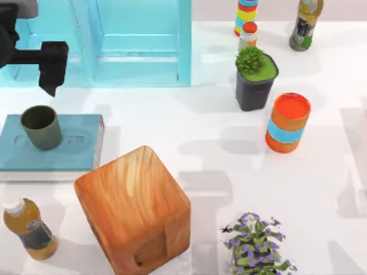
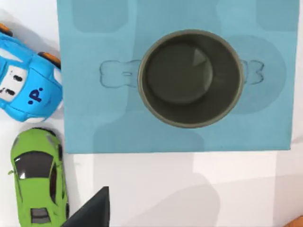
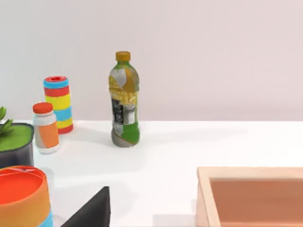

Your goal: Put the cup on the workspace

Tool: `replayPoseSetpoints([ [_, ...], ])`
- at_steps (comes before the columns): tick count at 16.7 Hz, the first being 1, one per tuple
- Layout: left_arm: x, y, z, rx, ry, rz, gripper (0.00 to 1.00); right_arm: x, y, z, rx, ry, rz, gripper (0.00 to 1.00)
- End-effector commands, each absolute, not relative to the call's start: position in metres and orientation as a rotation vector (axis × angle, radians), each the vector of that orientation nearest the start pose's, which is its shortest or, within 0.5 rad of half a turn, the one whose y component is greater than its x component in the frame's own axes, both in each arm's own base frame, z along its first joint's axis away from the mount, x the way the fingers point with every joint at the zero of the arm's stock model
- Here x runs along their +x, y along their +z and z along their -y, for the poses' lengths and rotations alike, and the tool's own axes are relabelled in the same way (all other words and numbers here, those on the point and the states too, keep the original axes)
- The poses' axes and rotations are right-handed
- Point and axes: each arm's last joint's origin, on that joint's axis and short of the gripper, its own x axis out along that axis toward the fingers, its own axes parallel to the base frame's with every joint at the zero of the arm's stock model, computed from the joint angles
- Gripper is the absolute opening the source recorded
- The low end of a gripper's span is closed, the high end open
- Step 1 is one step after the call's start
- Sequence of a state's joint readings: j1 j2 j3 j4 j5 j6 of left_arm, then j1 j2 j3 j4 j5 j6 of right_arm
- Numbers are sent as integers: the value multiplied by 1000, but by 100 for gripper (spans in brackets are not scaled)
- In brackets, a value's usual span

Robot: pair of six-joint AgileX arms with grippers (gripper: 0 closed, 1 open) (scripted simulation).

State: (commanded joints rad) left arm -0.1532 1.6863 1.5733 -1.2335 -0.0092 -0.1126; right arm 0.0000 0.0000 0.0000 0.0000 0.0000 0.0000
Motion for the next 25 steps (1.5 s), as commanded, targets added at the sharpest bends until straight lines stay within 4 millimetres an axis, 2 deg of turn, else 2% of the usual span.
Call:
replayPoseSetpoints([
  [4, 366, 287, 61, 25, -25, -1516, 100, 106, 160, 1, 0, 0, 0, 100],
  [7, 386, 280, 67, 26, -14, -1568, 100, 106, 160, 1, 0, 0, 0, 100],
  [16, 391, 276, 67, 22, -10, -1571, 100, 106, 160, 1, 0, 0, 0, 100],
  [18, 393, 261, 68, 24, -11, -1572, 100, 106, 160, 1, 0, 0, 0, 100],
  [23, 393, 198, 68, 24, -11, -1570, 100, 106, 160, 1, 0, 0, 0, 100],
  [25, 391, 183, 68, 24, -11, -1572, 100, 106, 160, 1, 0, 0, 0, 100],
])
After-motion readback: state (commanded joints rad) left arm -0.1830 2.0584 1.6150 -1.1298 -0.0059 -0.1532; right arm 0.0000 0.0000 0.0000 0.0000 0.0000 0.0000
